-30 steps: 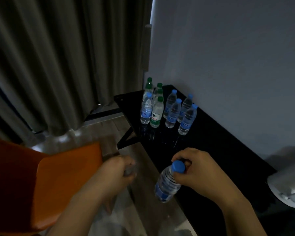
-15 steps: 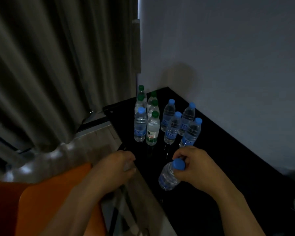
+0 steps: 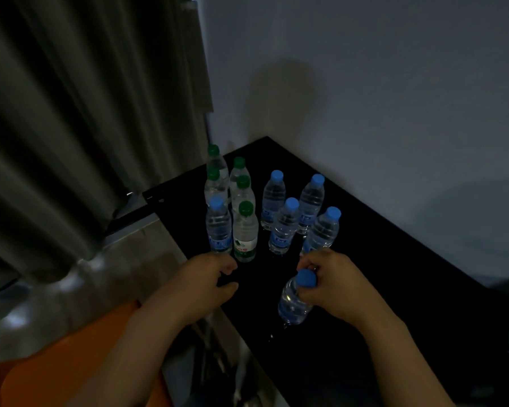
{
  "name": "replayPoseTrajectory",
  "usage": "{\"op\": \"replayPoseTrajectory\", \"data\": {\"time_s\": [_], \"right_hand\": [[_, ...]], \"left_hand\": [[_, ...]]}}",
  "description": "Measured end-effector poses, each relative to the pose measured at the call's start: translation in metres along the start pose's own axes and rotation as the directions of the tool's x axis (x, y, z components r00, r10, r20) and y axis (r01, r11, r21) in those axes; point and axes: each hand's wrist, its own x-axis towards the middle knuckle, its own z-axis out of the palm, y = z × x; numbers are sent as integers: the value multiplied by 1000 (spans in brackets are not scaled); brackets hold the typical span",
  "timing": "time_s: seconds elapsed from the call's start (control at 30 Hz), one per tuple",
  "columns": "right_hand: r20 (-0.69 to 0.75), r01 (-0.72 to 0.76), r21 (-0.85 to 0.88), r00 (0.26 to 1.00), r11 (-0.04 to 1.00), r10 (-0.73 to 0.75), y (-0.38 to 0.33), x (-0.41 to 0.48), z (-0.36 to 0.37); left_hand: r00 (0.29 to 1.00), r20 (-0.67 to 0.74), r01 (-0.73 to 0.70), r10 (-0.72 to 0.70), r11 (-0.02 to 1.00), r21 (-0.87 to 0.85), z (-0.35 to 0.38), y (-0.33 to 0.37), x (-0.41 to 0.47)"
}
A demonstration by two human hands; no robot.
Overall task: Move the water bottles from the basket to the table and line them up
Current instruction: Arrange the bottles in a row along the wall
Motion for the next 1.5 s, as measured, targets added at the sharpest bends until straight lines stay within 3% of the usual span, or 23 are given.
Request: {"op": "replayPoseTrajectory", "data": {"time_s": [0.37,0.57,0.87,1.5], "right_hand": [[-53,-167,-40,985,985,165,7,59,15],[-73,-301,-78,952,950,296,5,86,19],[-135,-387,-69,917,920,376,8,94,27],[-129,-375,-102,924,921,361,27,91,48]], "left_hand": [[968,71,-244,241,969,35,-51,-14,91],[920,193,-358,340,931,69,-83,-17,145],[881,302,-383,363,924,6,-90,-25,176],[902,236,-381,361,923,44,-77,-32,170]]}}
